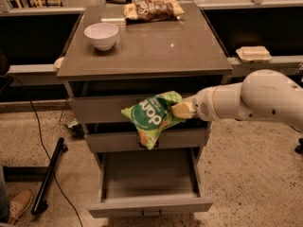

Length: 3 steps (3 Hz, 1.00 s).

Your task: Place green rice chip bag into bottom drawer

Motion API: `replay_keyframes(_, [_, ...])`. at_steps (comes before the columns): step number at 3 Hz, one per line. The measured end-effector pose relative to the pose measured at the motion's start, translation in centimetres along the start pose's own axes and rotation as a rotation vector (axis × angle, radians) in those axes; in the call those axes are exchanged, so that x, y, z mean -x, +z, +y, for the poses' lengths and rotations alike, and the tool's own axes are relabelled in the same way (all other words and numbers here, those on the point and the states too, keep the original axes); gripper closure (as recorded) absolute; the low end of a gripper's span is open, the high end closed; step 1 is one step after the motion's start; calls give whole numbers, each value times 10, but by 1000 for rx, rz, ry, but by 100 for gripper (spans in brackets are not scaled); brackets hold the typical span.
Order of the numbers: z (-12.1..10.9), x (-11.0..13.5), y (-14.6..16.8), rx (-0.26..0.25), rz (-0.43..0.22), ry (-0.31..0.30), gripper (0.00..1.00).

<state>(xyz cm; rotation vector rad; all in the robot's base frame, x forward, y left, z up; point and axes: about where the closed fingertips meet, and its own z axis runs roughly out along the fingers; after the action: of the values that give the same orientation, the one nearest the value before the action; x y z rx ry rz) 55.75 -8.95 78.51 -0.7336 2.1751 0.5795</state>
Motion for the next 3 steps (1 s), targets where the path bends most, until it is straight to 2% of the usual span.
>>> replay_keyframes(1, [-3,-41,29,85,-31,-36,100])
replay_keyframes(2, [-8,-86,53,147,-70,-49,100])
replay_keyframes(3, [-10,-126,76,164,-59,-56,100])
